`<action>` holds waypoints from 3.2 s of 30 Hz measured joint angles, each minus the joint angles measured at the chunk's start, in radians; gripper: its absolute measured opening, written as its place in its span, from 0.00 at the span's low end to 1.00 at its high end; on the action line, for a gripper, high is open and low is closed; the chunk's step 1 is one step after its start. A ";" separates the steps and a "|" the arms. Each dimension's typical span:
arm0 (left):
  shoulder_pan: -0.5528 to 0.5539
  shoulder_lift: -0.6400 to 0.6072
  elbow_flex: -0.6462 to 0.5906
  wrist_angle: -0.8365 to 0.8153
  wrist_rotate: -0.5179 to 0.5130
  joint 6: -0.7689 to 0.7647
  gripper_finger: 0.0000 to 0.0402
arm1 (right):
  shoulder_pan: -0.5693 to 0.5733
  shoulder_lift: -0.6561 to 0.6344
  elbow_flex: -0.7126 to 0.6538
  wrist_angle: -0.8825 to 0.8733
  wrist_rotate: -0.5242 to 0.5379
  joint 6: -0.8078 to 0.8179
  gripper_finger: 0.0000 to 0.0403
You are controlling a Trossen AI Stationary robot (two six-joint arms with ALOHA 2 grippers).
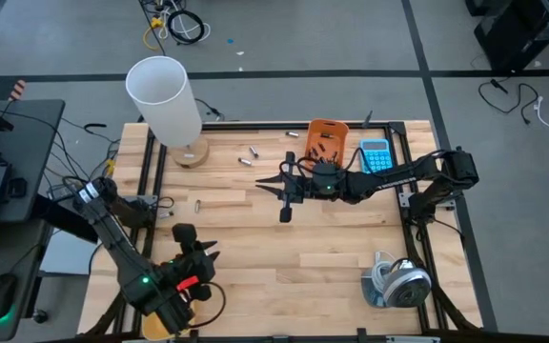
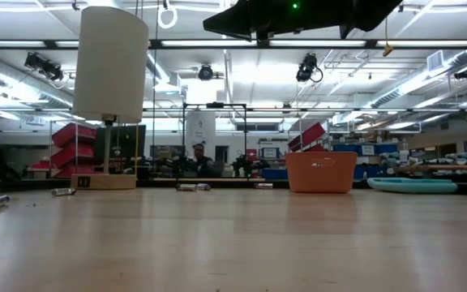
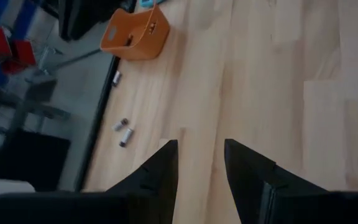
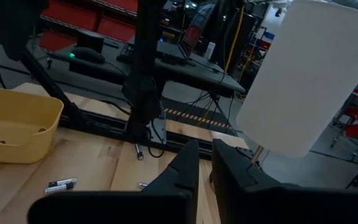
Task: Sort batteries
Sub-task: Put the silver battery into the yellow bin
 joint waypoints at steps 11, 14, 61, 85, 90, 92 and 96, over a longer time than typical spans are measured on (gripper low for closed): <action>0.013 0.000 0.000 -0.013 -0.056 0.043 0.32 | 0.000 0.000 0.000 0.000 0.000 0.000 0.09; 0.012 0.000 -0.003 -0.016 -0.084 0.058 0.33 | 0.000 0.000 0.000 0.000 0.000 0.000 0.09; -0.074 -0.150 -0.650 -0.013 -0.445 -0.615 0.33 | -0.328 0.511 0.934 -0.769 -0.121 0.186 0.08; -0.074 -0.150 -0.778 -0.014 -0.309 -0.743 0.33 | -0.345 0.536 0.936 -1.064 -0.149 0.165 0.11; -0.074 -0.150 -0.778 -0.015 -0.318 -0.747 0.33 | -0.352 0.593 0.936 -1.027 -0.156 0.178 0.12; -0.073 -0.149 -0.778 -0.014 -0.313 -0.753 0.33 | -0.354 0.602 0.935 -1.052 -0.154 0.201 0.12; -0.073 -0.149 -0.779 -0.015 -0.305 -0.763 0.33 | -0.359 0.637 0.937 -1.036 -0.173 0.223 0.13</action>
